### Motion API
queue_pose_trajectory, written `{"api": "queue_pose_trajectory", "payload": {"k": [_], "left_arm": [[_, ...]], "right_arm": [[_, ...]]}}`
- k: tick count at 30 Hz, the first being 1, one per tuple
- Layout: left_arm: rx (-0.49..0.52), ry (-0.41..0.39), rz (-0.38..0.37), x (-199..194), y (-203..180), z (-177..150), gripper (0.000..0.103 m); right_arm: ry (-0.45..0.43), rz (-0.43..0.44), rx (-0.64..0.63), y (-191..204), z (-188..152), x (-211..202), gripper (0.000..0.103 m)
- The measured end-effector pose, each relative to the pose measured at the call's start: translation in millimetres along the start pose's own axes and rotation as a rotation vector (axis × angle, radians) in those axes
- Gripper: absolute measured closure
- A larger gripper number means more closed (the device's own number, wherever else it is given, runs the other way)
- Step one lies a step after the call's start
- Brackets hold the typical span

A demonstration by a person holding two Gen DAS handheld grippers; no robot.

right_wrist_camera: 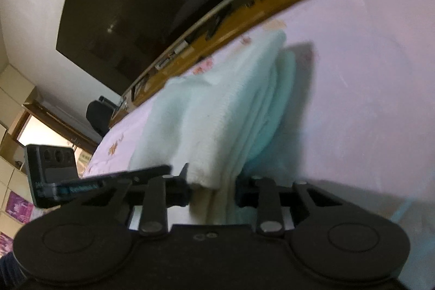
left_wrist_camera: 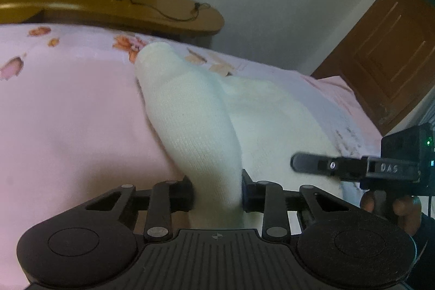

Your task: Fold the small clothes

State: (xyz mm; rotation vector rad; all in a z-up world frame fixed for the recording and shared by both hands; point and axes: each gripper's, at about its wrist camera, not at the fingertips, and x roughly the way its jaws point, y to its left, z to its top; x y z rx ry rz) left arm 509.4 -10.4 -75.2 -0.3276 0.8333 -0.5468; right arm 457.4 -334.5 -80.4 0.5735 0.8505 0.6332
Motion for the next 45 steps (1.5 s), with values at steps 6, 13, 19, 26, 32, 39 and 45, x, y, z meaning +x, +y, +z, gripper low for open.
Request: {"api": "queue_pose_trajectory", "payload": {"k": [6, 13, 19, 26, 32, 39, 45], "left_arm": [[-0.013, -0.072, 0.017, -83.3, 17.0, 6.9, 0.072], [-0.075, -0.083, 0.128, -196.9, 91.2, -26.2, 0.072], [-0.254, 0.03, 0.22, -227.9, 185.5, -87.9, 0.058], [-0.338, -0.053, 0.175, -264.9, 169.5, -155.7, 0.055], [-0.431, -0.112, 0.119, -262.8, 153.3, -188.4, 0.055], [-0.478, -0.081, 0.075, -263.5, 151.2, -189.1, 0.055], [-0.334, -0.235, 0.431, -301.3, 139.2, -161.2, 0.055]], "right_arm": [[-0.02, 0.063, -0.073, 59.7, 8.7, 2.2, 0.075], [0.086, 0.191, -0.133, 142.7, -7.7, 74.1, 0.075], [0.26, 0.239, -0.073, 170.7, -49.2, 174.7, 0.074], [0.264, 0.175, 0.017, 144.8, -64.8, 166.8, 0.041], [0.367, 0.212, 0.071, 130.1, -95.1, 128.5, 0.043], [0.457, 0.284, 0.444, 132.8, -150.9, 131.4, 0.087], [0.25, 0.122, 0.185, 150.2, -130.2, 92.3, 0.08]]}}
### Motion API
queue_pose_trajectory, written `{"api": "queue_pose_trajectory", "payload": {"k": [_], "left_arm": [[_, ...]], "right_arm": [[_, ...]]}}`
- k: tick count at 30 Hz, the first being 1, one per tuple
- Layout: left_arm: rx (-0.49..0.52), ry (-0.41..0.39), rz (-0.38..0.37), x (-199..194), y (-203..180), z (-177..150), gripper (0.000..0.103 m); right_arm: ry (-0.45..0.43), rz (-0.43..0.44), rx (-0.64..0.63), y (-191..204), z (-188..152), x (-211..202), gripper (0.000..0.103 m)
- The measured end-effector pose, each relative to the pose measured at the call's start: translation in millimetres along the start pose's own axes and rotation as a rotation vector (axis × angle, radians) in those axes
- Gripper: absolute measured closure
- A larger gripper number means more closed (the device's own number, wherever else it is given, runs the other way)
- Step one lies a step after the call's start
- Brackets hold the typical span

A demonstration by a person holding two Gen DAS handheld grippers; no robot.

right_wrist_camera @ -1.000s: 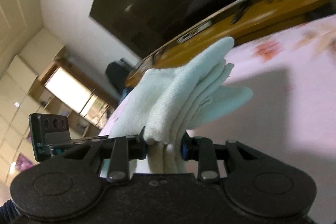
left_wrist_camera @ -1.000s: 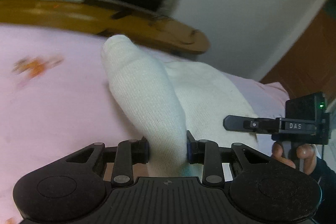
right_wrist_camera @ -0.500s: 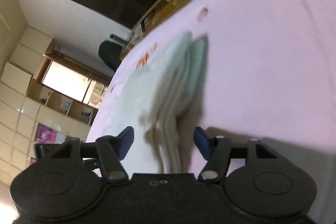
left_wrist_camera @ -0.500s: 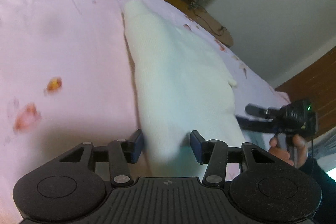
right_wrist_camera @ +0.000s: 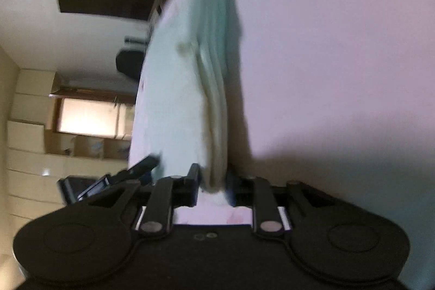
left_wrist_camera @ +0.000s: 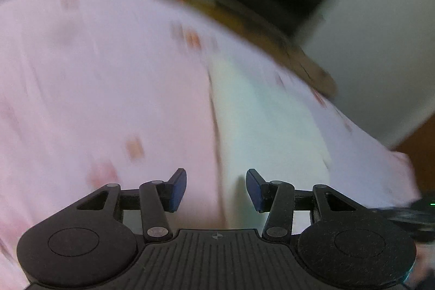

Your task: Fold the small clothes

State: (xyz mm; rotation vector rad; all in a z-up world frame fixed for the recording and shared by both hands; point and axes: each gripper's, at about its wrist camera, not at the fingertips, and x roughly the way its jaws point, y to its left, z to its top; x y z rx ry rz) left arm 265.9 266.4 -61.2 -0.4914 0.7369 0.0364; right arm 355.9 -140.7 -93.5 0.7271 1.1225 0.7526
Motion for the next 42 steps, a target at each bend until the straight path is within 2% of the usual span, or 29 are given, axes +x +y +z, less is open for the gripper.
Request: {"api": "queue_pose_trajectory", "payload": {"k": [1, 3, 5, 7, 8, 10, 11, 12, 14, 15, 17, 20, 21, 22, 23, 24, 26, 27, 29, 30, 33, 34, 35, 36, 38, 42], "left_arm": [[0.035, -0.037, 0.032, 1.5, -9.6, 7.2, 0.055], [0.114, -0.088, 0.035, 13.9, -37.3, 22.1, 0.055], [0.189, -0.107, 0.019, 33.3, -65.0, 33.4, 0.055], [0.239, -0.073, 0.029, 59.2, -83.3, 40.9, 0.055], [0.264, -0.025, 0.044, 76.3, -87.4, 43.1, 0.055], [0.315, 0.083, 0.13, 105.0, -94.5, 36.9, 0.055], [0.366, 0.064, 0.137, 108.6, -99.3, 33.6, 0.055], [0.388, 0.068, 0.142, 107.0, -102.0, 33.7, 0.055], [0.373, 0.036, 0.14, 85.0, -102.2, 32.1, 0.055], [0.378, 0.007, 0.113, 71.5, -101.4, 26.2, 0.055], [0.38, -0.004, 0.125, 51.4, -97.3, 7.4, 0.055], [0.336, -0.025, 0.164, 18.8, -79.0, -31.7, 0.055], [0.318, -0.018, 0.165, 12.8, -73.9, -43.7, 0.055], [0.312, 0.024, 0.174, 15.2, -66.3, -53.7, 0.055], [0.315, 0.044, 0.2, 17.9, -59.5, -63.4, 0.052], [0.295, 0.02, 0.206, 11.8, -55.5, -68.4, 0.044], [0.259, 0.025, 0.204, -0.7, -50.7, -70.9, 0.044], [0.27, 0.01, 0.23, -11.2, -53.7, -72.0, 0.044], [0.324, -0.055, 0.245, -42.3, -65.8, -77.4, 0.044], [0.332, -0.083, 0.239, -58.8, -71.6, -80.2, 0.043], [0.352, -0.199, 0.238, -123.9, -100.0, -99.7, 0.0], [0.363, -0.236, 0.242, -144.0, -109.8, -108.4, 0.0], [0.374, -0.255, 0.228, -164.4, -120.4, -117.0, 0.0], [0.381, -0.261, 0.208, -179.0, -127.2, -123.9, 0.0], [0.39, -0.262, 0.208, -204.5, -141.1, -140.5, 0.0], [0.374, -0.262, 0.199, -239.9, -149.3, -164.9, 0.0]], "right_arm": [[-0.079, -0.04, -0.099, 15.6, 8.3, -8.7, 0.08], [-0.177, -0.12, -0.284, 49.1, 27.2, -5.4, 0.084], [-0.214, -0.175, -0.397, 73.5, 42.1, 11.9, 0.084], [-0.224, -0.229, -0.49, 91.5, 56.5, 34.9, 0.085], [-0.211, -0.25, -0.522, 96.0, 64.1, 47.2, 0.086], [-0.16, -0.327, -0.577, 94.5, 65.8, 66.2, 0.089], [-0.114, -0.401, -0.596, 88.8, 61.7, 77.1, 0.091], [-0.081, -0.42, -0.605, 79.8, 59.5, 84.9, 0.091], [-0.085, -0.417, -0.629, 81.9, 56.2, 78.2, 0.09], [-0.091, -0.403, -0.636, 87.5, 53.3, 68.5, 0.088], [-0.13, -0.326, -0.675, 96.9, 35.0, 53.6, 0.08], [-0.071, -0.347, -0.68, 93.2, -2.9, 42.9, 0.079], [-0.072, -0.349, -0.667, 90.1, -18.4, 37.3, 0.079], [-0.069, -0.358, -0.627, 88.4, -31.7, 36.4, 0.079], [-0.042, -0.35, -0.579, 84.5, -42.9, 39.9, 0.083], [-0.005, -0.344, -0.553, 80.6, -54.8, 45.4, 0.083], [-0.038, -0.389, -0.627, 85.9, -79.4, 50.8, 0.081], [-0.046, -0.416, -0.642, 91.3, -84.0, 50.5, 0.081], [-0.07, -0.407, -0.591, 102.1, -87.7, 35.7, 0.08], [-0.11, -0.398, -0.588, 109.6, -92.9, 21.6, 0.078], [-0.204, -0.429, -0.591, 132.5, -118.3, -28.6, 0.057], [-0.223, -0.421, -0.595, 138.5, -132.3, -49.5, 0.039], [-0.245, -0.421, -0.598, 146.3, -145.7, -67.2, 0.025], [-0.263, -0.43, -0.601, 154.2, -158.4, -81.1, 0.021], [-0.303, -0.474, -0.605, 166.2, -179.3, -105.8, 0.0], [-0.354, -0.583, -0.61, 186.3, -220.3, -141.7, 0.0]]}}
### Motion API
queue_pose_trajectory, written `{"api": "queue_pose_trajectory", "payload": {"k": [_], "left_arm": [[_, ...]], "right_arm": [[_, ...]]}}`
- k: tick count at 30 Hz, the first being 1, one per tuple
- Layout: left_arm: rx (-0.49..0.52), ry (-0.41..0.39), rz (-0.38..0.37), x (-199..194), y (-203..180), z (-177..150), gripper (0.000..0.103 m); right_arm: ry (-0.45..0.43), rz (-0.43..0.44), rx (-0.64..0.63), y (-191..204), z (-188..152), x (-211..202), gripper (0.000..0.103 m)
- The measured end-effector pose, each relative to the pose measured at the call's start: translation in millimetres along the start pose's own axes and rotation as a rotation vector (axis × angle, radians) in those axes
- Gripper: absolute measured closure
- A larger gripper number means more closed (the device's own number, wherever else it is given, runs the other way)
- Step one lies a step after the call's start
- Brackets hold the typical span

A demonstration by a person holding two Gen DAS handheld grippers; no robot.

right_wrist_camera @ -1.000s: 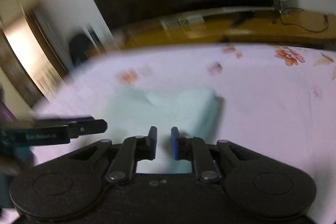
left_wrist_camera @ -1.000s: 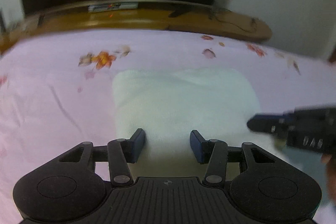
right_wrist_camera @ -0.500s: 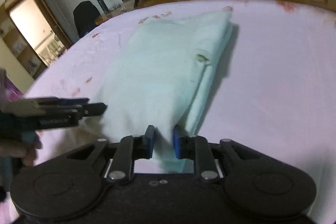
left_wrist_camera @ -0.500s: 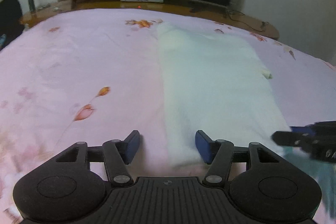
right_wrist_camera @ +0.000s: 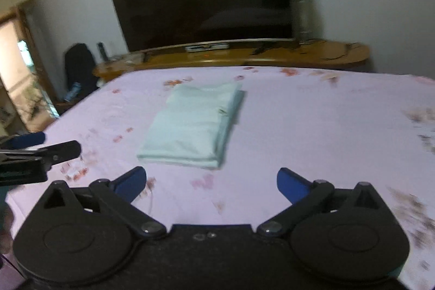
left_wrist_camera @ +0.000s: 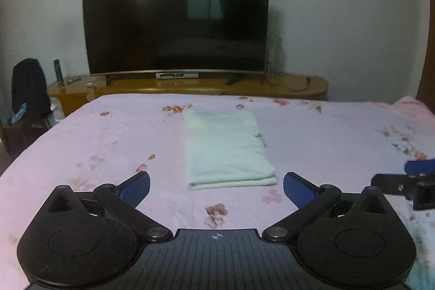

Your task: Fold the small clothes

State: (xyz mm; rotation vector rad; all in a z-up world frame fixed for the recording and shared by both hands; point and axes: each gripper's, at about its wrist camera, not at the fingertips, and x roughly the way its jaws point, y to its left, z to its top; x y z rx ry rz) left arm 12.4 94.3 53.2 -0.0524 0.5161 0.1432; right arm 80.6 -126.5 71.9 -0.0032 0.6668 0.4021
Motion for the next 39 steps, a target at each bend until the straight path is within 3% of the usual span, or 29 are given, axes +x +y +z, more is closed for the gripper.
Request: {"api": "queue_pose_trajectory", "payload": {"k": [4, 8, 13, 39], "left_arm": [[-0.034, 0.001, -0.072, -20.1, -1.4, -4.8, 0.0], [0.001, -0.025, -0.062, -42.6, -12.1, -9.4, 0.0], [-0.008, -0.037, -0.077, -59.0, -15.8, -9.4, 0.0], [-0.026, -0.075, -0.098, -64.8, -34.0, -0.6, 0.0]], "right_arm": [[-0.023, -0.04, 0.03, 7.2, -22.0, -39.8, 0.0], [-0.05, -0.104, -0.01, 17.0, -36.6, -56.7, 0.0], [-0.083, -0.104, 0.029, 15.5, -36.1, -71.7, 0.0], [-0.125, -0.124, -0.013, 16.0, -22.4, -82.6, 0.0]]}}
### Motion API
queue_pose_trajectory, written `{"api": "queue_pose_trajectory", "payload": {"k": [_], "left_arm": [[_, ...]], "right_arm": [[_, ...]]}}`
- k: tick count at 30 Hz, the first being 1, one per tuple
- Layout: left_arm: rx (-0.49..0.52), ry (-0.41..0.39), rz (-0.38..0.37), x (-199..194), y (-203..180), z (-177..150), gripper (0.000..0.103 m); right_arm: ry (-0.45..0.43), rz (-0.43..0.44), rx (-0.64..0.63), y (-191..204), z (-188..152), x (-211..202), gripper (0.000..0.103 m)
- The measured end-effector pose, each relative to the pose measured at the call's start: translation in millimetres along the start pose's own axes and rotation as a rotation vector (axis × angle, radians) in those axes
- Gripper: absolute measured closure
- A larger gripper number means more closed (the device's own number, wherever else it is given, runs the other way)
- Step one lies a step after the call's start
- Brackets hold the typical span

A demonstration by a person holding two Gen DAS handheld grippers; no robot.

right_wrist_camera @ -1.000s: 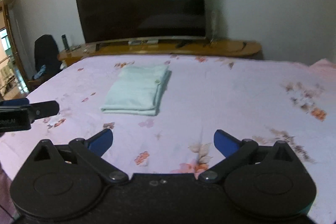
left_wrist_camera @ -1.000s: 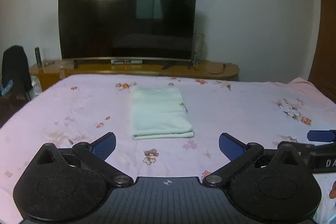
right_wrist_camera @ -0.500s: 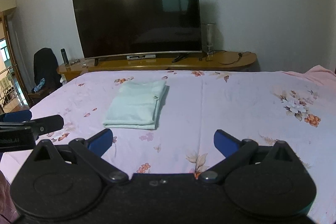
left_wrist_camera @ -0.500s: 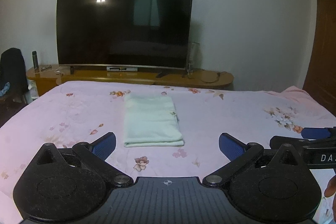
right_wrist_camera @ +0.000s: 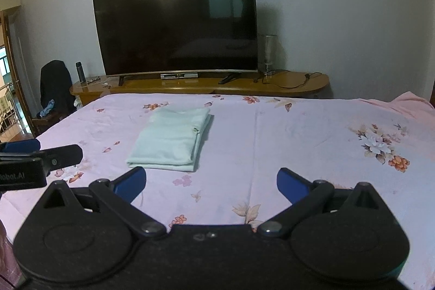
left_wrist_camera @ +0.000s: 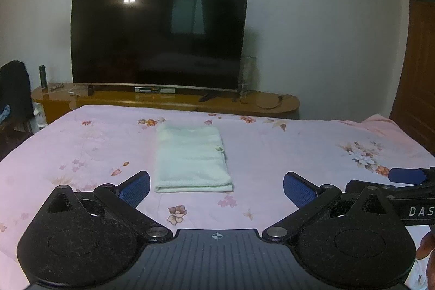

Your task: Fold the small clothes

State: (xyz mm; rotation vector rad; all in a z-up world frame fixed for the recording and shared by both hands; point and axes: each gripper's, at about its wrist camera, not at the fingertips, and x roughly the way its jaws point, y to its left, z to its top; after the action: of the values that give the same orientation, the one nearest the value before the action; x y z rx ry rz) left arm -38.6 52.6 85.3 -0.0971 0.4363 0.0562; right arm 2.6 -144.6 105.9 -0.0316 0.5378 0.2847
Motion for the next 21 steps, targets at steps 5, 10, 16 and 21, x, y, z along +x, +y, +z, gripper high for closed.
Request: {"api": "queue_pose_trajectory", "payload": {"k": [5, 10, 16, 21], "left_arm": [[0.002, 0.001, -0.001, -0.2, -1.0, 0.5, 0.0], [0.004, -0.003, 0.0, -1.0, -1.5, 1.7, 0.0], [0.008, -0.002, -0.002, -0.6, -2.4, 2.5, 0.0], [0.009, -0.002, -0.001, -0.3, -3.0, 2.9, 0.0]], "right_arm": [[-0.005, -0.018, -0.001, 0.1, 0.4, -0.4, 0.0], [-0.01, -0.023, 0.0, 0.0, 1.5, -0.5, 0.0], [-0.007, -0.022, 0.004, -1.4, 3.0, 0.8, 0.0], [-0.008, -0.033, 0.006, -1.4, 3.7, 1.9, 0.0]]}}
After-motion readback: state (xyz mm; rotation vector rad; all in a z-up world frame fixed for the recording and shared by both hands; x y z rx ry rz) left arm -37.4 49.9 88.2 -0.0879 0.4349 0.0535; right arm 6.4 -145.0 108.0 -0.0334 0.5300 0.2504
